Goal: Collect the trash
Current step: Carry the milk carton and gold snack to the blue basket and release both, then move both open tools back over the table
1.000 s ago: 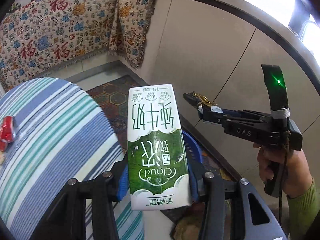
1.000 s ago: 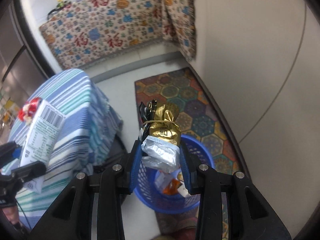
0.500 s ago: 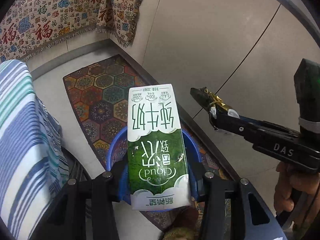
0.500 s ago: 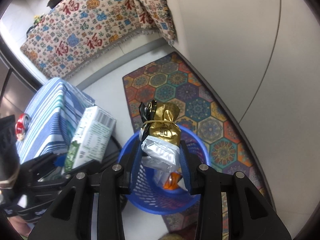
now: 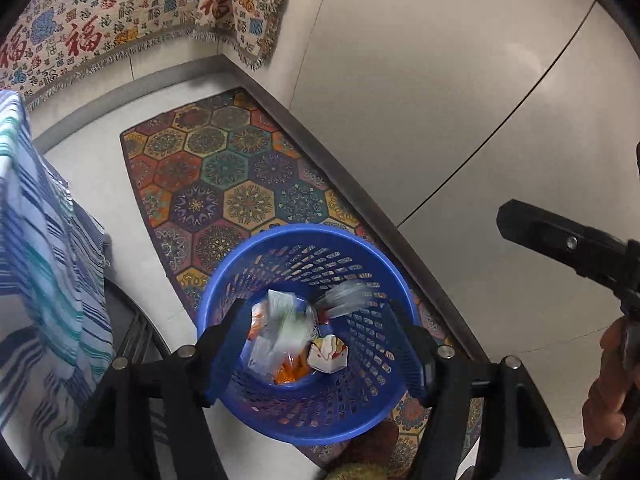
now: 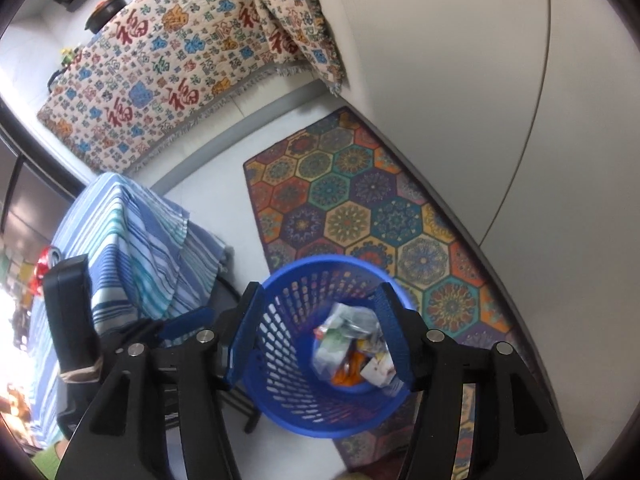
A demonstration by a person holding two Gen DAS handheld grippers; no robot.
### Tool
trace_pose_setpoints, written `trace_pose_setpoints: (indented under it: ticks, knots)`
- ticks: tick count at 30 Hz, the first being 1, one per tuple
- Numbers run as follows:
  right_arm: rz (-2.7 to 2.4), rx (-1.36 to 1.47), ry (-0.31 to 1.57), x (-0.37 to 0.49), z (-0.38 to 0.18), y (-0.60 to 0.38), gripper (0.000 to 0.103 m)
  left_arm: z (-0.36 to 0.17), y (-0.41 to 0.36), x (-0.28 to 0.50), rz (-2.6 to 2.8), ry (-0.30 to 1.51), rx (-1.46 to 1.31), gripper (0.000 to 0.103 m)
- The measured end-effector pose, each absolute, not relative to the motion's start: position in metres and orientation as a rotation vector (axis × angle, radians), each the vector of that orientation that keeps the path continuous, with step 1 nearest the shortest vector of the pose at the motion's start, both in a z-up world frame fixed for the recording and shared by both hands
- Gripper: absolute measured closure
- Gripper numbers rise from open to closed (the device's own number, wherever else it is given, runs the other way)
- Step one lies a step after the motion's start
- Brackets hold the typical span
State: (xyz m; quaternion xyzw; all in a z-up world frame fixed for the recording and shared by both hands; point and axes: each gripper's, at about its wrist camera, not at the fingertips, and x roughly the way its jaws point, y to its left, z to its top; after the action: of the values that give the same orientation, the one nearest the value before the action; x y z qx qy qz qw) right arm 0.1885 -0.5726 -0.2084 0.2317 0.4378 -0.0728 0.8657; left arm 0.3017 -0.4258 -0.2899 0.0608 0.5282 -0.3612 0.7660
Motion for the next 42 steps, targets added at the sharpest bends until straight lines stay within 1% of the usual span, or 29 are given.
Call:
trace_pose_setpoints:
  ticks: [2,7,11,15,16,18,23,29,34,39,41,42]
  knots:
    - [-0.162,0.474,0.900,0.187,-0.203,-0.571,0.039,-0.279,-0.419,0.296,-0.787,1.120,0.138,0.034]
    - [-0.204,0.410,0.856,0.190,-0.188,-0.558,0.022,-0.230,-0.383,0.259,-0.822,1.037,0.153,0.034]
    - [-0.195,0.316,0.833,0.195,-0.175,-0.537,0.021,-0.194,-0.340,0.230,-0.803,0.995,0.182,0.034]
    - [-0.176,0.247,0.777,0.197,-0.156,-0.502,0.021,-0.172,-0.280,0.209,-0.728,0.969,0.181,0.033]
    - [-0.159,0.235,0.759,0.197,-0.151,-0.490,0.019,-0.169,-0.265,0.205,-0.702,0.964,0.177,0.033]
    - [-0.109,0.210,0.727,0.198,-0.140,-0.460,0.017,-0.167,-0.231,0.202,-0.635,0.951,0.166,0.033]
    - [0.090,0.129,0.707,0.206,-0.125,-0.367,0.016,-0.176,-0.150,0.210,-0.441,0.955,0.137,0.033]
    - [0.281,-0.056,0.763,0.221,-0.137,-0.249,0.015,-0.187,-0.061,0.239,-0.210,0.952,0.126,0.033]
    - [0.302,-0.117,0.830,0.241,-0.162,-0.207,0.015,-0.199,-0.016,0.263,-0.108,0.955,0.099,0.033]
    - [0.305,-0.134,0.869,0.252,-0.176,-0.188,0.015,-0.211,0.007,0.283,-0.097,0.966,0.047,0.031]
    - [0.308,-0.145,0.874,0.255,-0.180,-0.183,0.015,-0.213,0.009,0.289,-0.094,0.961,0.043,0.029]
    - [0.311,-0.148,0.878,0.257,-0.182,-0.180,0.015,-0.214,0.010,0.290,-0.092,0.955,0.042,0.025]
